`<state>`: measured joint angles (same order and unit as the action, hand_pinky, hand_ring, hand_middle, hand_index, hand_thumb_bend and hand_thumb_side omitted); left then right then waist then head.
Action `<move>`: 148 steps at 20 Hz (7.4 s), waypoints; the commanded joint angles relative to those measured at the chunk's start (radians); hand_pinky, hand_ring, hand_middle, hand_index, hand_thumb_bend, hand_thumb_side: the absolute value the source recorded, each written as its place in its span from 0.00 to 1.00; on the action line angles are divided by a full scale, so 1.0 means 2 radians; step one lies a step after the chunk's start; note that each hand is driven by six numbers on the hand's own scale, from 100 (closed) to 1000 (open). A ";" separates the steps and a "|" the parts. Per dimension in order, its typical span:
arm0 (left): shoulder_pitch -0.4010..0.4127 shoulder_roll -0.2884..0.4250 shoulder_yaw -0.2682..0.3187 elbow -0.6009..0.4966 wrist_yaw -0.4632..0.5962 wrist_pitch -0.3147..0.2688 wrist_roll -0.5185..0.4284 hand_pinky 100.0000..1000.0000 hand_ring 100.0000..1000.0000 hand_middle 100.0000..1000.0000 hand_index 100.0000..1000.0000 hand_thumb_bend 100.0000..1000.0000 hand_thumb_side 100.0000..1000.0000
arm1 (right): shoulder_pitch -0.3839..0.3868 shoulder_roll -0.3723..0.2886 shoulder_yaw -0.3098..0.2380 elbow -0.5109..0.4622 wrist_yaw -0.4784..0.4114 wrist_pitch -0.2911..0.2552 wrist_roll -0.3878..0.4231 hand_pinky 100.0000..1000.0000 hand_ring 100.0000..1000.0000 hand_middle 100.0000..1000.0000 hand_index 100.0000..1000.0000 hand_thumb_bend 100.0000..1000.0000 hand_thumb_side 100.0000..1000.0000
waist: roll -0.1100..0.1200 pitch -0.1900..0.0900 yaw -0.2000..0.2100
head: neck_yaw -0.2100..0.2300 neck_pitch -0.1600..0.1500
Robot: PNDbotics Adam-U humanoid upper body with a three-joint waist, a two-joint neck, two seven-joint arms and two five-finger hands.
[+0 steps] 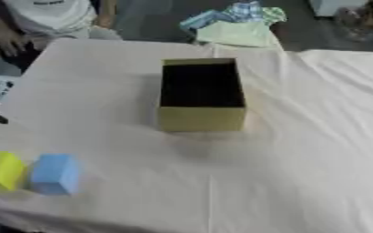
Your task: Pick up objects on the table and place them in the box.
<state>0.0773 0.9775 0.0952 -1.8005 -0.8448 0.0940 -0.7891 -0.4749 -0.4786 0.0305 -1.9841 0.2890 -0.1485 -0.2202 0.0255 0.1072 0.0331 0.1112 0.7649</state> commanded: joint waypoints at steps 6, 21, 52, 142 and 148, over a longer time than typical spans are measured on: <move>-0.006 0.019 -0.004 0.008 -0.002 -0.001 -0.017 0.96 0.96 0.95 0.98 0.82 0.17 | -0.009 -0.005 -0.005 -0.008 0.000 0.000 -0.002 0.79 0.72 0.54 0.83 0.00 0.70 | 0.001 -0.003 -0.001 | -0.001 0.003; -0.034 0.020 -0.034 0.060 0.017 -0.002 -0.023 0.86 0.85 0.81 0.91 0.75 0.22 | -0.007 -0.001 -0.004 -0.008 -0.002 0.000 -0.002 0.79 0.71 0.54 0.83 0.00 0.70 | 0.000 -0.002 -0.008 | 0.001 0.003; -0.039 0.010 -0.046 0.075 -0.044 0.011 0.052 0.14 0.25 0.25 0.37 0.62 0.00 | -0.002 0.002 -0.006 -0.008 -0.002 0.002 -0.005 0.79 0.71 0.53 0.84 0.00 0.70 | 0.000 0.000 -0.012 | -0.004 0.003; -0.543 -0.286 -0.200 0.238 -0.092 -0.113 0.051 0.79 0.81 0.83 0.90 0.72 0.17 | -0.024 0.030 0.006 -0.008 -0.021 -0.005 0.010 0.79 0.71 0.53 0.84 0.00 0.70 | 0.006 0.012 -0.056 | -0.067 0.003; -0.541 -0.284 -0.194 0.229 -0.091 -0.115 0.049 0.77 0.80 0.84 0.90 0.69 0.18 | -0.023 0.031 0.005 -0.008 -0.020 -0.005 0.009 0.79 0.71 0.53 0.84 0.00 0.71 | 0.006 0.011 -0.055 | -0.069 0.003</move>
<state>-0.9873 0.3873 -0.3092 -1.3208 -1.0297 -0.1355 -0.6905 -0.5097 -0.4094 0.0492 -1.9841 0.2526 -0.1562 -0.2002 0.0410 0.1459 -0.0781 -0.0236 0.7649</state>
